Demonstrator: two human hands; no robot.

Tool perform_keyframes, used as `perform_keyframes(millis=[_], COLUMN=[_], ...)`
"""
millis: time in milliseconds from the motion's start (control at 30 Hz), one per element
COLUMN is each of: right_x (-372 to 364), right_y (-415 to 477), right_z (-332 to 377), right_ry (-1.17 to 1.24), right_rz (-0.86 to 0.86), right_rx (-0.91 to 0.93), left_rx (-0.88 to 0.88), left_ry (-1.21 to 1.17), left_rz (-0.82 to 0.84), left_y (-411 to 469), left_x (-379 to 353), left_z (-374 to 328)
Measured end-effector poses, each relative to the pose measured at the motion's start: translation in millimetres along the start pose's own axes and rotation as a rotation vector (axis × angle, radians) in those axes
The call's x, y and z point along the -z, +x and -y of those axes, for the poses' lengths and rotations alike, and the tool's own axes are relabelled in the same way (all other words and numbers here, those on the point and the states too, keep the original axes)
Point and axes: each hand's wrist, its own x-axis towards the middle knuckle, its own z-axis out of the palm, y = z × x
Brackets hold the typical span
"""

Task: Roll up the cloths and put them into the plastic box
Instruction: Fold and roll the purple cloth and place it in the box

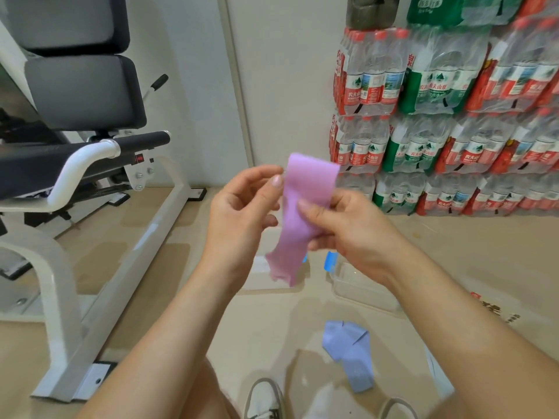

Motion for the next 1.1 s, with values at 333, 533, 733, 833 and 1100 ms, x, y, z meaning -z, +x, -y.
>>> perform_keyframes(millis=[333, 533, 733, 833, 1100], right_x=[30.8, 34.6, 41.7, 42.0, 79.8], right_y=[25.0, 25.4, 20.0, 16.5, 15.3], right_z=[18.4, 16.7, 19.8, 22.0, 15.6], right_ry=[0.909, 0.909, 0.821, 0.663, -0.243], right_rz=[-0.505, -0.501, -0.479, -0.423, -0.673], right_rx=[0.003, -0.008, -0.05, -0.075, -0.045], left_rx=[0.597, 0.078, -0.122, 0.0, 0.504], left_ry=[0.094, 0.672, 0.785, 0.618, 0.035], left_rz=[0.809, 0.317, 0.039, 0.265, 0.465], left_y=[-25.6, -10.6, 16.9, 18.8, 2.3], left_x=[0.8, -23.6, -25.1, -33.7, -23.2], left_z=[36.9, 48.3, 51.2, 44.4, 38.4])
